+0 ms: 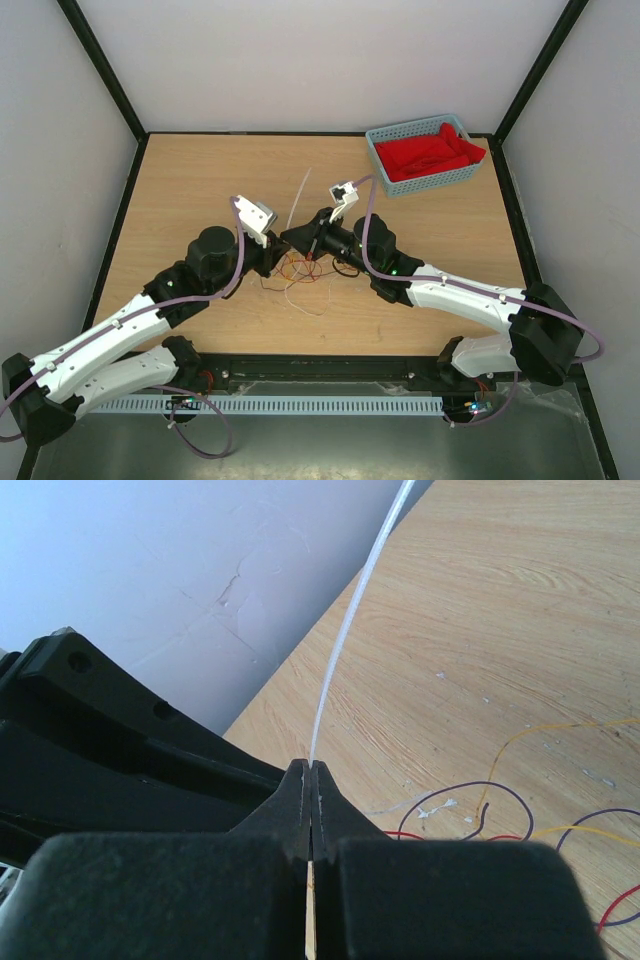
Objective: Zip-tie the wires
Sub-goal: Adjust the ribbon.
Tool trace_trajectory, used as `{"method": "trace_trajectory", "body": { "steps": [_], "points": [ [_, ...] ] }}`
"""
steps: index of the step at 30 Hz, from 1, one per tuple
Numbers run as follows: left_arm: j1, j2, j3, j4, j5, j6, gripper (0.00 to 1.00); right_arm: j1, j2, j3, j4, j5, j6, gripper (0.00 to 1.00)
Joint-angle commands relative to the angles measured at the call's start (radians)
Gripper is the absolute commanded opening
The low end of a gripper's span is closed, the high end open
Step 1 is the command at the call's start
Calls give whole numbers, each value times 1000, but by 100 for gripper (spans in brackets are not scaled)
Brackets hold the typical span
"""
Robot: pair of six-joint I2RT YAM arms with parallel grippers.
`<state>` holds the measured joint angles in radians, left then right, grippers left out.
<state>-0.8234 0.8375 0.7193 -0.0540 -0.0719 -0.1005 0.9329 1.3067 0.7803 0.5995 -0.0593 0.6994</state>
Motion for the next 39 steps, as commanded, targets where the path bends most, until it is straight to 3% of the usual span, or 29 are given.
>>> {"method": "trace_trajectory", "body": {
  "steps": [1, 7, 20, 27, 39],
  "points": [
    [5, -9, 26, 38, 2, 0, 14, -5, -25, 0, 23, 11, -5, 0],
    [6, -9, 2, 40, 10, -13, 2, -5, -26, 20, 18, 47, -24, 0],
    [6, -9, -115, 64, 15, -95, 8, -6, -14, 97, -15, 96, -53, 0],
    [6, -11, -142, 74, 20, -112, 16, -6, -8, 109, -15, 98, -54, 0],
    [13, 0, -176, 91, 26, -139, 15, -6, -9, 130, -24, 107, -70, 0]
  ]
}}
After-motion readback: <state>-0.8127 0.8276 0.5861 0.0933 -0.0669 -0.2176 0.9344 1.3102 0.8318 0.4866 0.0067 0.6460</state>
